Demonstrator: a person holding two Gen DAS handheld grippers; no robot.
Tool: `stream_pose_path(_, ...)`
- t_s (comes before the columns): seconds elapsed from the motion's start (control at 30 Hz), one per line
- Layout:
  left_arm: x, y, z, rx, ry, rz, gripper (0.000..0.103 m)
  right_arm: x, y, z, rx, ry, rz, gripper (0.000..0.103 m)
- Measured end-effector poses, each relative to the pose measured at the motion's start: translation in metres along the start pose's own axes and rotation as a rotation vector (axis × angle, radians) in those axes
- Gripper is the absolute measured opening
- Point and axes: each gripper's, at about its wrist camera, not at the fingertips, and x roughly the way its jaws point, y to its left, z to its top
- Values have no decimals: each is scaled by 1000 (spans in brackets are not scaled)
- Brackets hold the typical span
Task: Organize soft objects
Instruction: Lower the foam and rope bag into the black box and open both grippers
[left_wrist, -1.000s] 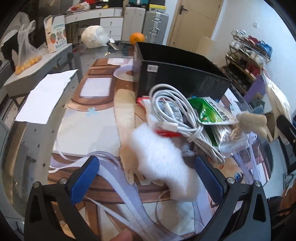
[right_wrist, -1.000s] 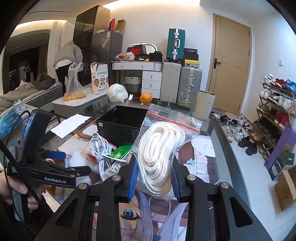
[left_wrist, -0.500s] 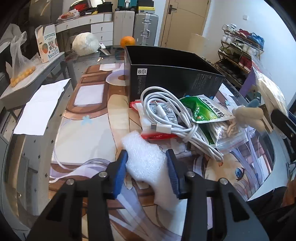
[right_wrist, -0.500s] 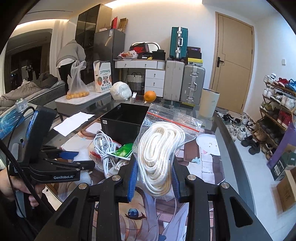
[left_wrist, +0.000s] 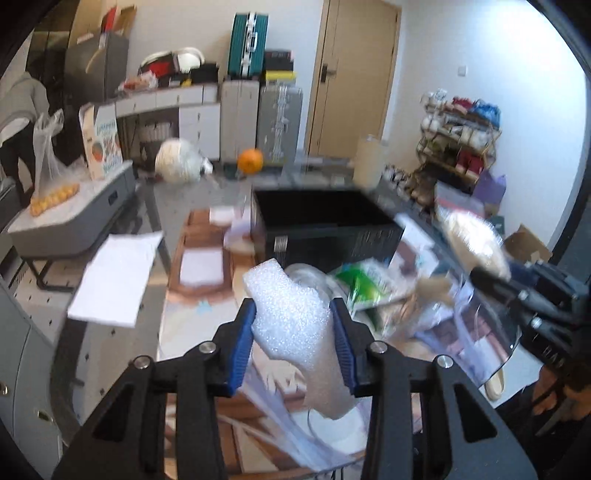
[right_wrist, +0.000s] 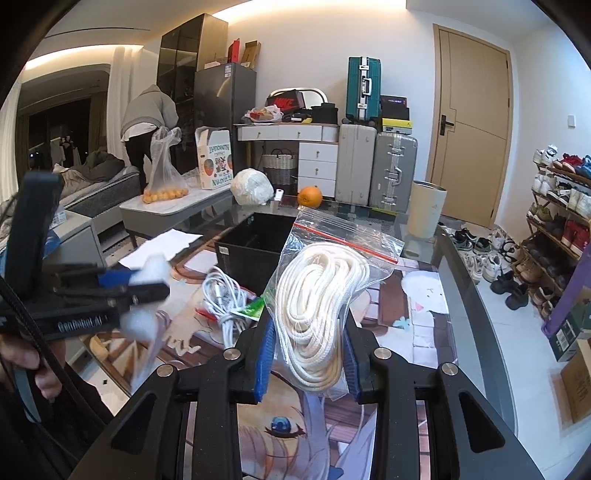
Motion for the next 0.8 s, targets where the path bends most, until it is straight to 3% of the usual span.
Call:
stream_pose_path(0.4, 17, -1, 67, 26, -94, -35, 39, 11, -2, 51, -62, -13, 44, 32)
stream_pose_path(0.8, 78, -3, 110, 53, -80, -66, 39, 72, -19, 90, -90, 23, 56, 32)
